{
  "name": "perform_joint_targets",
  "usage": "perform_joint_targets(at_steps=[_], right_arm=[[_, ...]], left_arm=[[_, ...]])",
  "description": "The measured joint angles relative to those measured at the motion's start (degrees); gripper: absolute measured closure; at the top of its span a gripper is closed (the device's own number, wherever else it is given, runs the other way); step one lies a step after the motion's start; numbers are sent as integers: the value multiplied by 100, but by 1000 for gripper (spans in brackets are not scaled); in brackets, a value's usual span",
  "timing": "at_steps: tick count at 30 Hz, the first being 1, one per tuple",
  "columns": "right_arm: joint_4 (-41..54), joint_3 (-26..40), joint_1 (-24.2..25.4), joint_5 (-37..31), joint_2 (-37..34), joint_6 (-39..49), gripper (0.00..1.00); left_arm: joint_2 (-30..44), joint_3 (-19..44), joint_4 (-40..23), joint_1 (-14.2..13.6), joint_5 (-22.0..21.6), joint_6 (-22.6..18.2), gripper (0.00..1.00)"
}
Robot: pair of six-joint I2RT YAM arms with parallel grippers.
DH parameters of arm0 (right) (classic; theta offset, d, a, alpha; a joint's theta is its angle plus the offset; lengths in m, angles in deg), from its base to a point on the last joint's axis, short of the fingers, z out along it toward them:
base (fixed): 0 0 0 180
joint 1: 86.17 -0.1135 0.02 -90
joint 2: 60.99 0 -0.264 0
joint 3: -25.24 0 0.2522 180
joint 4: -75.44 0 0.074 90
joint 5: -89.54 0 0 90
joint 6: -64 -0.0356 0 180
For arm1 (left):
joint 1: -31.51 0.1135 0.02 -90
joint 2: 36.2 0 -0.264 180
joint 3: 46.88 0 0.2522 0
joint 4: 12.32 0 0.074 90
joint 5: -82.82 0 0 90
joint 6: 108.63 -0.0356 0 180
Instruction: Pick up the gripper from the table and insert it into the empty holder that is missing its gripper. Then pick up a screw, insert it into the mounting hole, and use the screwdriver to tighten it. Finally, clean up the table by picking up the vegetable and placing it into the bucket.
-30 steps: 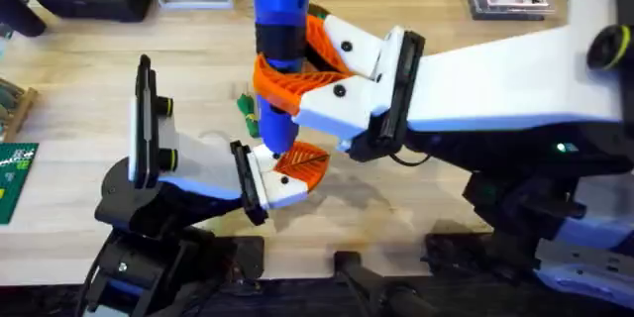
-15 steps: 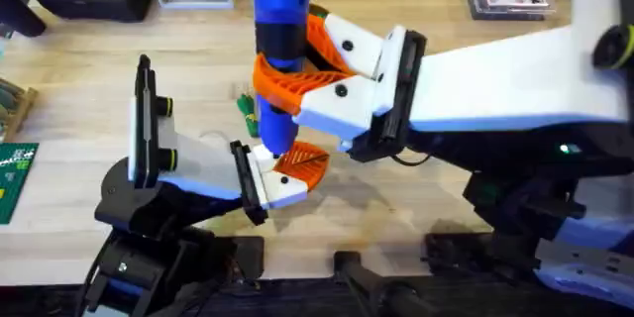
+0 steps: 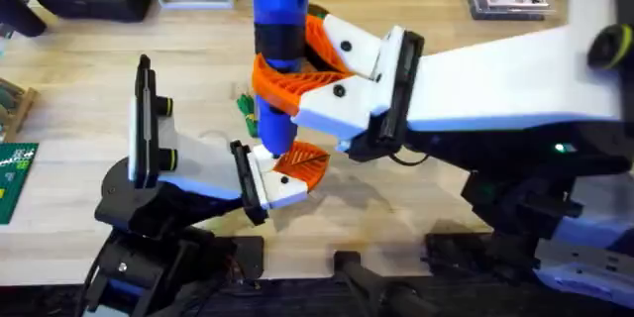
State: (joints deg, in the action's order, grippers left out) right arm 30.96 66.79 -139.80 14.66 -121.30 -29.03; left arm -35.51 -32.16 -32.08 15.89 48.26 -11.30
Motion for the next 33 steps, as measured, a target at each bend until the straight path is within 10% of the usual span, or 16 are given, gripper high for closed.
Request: perform_joint_targets(at_steps=[33], right_arm=[[-434,0,0,96,-157,-189,976]], left_arm=[[0,0,2,0,0,0,987]])
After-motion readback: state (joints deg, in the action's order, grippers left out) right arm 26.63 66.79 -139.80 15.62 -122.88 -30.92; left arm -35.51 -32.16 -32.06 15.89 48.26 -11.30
